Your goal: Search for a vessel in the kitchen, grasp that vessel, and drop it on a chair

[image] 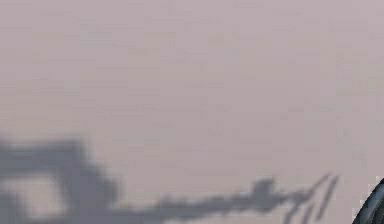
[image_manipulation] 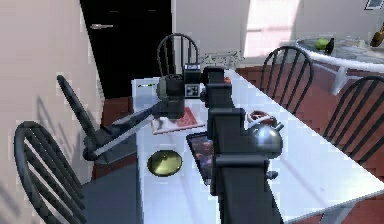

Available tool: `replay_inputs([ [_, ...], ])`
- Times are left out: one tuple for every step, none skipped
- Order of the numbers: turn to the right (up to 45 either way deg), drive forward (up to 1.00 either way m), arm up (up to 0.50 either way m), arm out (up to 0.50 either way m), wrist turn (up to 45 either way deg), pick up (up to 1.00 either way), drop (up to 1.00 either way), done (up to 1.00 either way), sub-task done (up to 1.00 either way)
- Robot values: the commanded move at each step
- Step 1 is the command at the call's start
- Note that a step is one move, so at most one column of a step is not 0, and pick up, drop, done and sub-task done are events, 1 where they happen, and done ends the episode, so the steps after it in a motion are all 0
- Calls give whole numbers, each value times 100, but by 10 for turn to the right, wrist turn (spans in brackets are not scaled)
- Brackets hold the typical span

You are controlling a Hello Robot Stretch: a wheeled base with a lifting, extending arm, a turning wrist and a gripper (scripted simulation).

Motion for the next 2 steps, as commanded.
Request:
replay_inputs([
  [0,0,0,0,450,0,0,0,0],
  [0,0,0,0,150,0,0,0,0],
])
